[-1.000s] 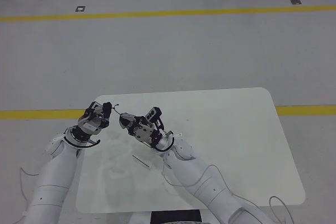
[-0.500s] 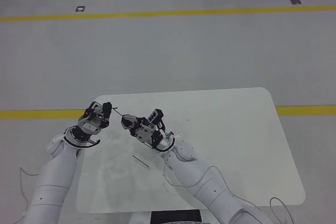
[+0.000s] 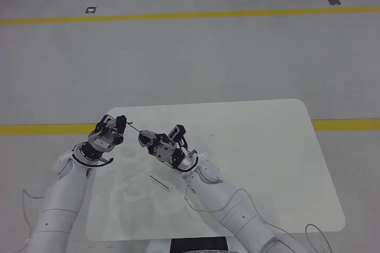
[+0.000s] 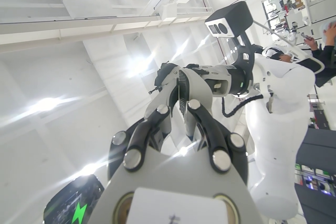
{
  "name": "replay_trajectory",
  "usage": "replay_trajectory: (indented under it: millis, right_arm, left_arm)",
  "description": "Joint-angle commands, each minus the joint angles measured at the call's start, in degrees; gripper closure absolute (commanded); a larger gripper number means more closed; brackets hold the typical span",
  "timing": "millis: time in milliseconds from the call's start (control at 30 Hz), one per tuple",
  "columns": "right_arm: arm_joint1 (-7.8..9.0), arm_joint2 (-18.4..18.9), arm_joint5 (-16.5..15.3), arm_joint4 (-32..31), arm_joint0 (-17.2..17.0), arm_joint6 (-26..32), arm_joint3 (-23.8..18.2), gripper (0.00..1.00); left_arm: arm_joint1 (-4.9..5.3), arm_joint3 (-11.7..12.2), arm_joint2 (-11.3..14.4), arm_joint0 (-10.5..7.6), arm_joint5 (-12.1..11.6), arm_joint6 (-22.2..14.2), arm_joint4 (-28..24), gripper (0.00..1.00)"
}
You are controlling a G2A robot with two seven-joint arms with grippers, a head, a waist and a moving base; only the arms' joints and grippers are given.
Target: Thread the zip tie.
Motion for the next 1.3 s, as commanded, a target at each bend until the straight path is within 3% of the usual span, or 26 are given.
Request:
replay_trajectory:
  millis: [0,767,800,833,867,1067,1267]
  right_arm:
    - [0.04,0.1,0.1,0.0,-0.1,-0.1,0.0,1.00]
    - [0.37,0.5,0.2,-0.7,-1.2,-1.0,-0.8,1.00]
    - [0.40,0.5,0.1,-0.8,-1.4,-1.3,-0.9,0.83]
    - [0.46,0.7,-0.2,-0.8,-1.6,-1.8,-1.1,0.26]
    - [0.56,1.1,-0.7,-1.0,-1.9,-2.3,-1.5,0.00]
    - [1.66,4.2,-2.3,-2.1,-4.2,-3.0,-4.7,0.00]
    - [3.46,9.6,-3.9,-3.3,-8.5,-3.3,-11.6,0.00]
  left_arm:
    - [0.00,0.0,0.0,0.00,0.0,0.0,0.0,1.00]
    - [0.00,0.0,0.0,0.00,0.0,0.0,0.0,1.00]
    - [0.00,0.0,0.0,0.00,0.0,0.0,0.0,1.00]
    - [0.00,0.0,0.0,0.00,0.0,0.0,0.0,1.00]
    - [0.00,0.0,0.0,0.00,0.0,0.0,0.0,1.00]
    - [0.00,0.0,0.0,0.00,0.0,0.0,0.0,1.00]
    - [0.00,0.0,0.0,0.00,0.0,0.0,0.0,1.00]
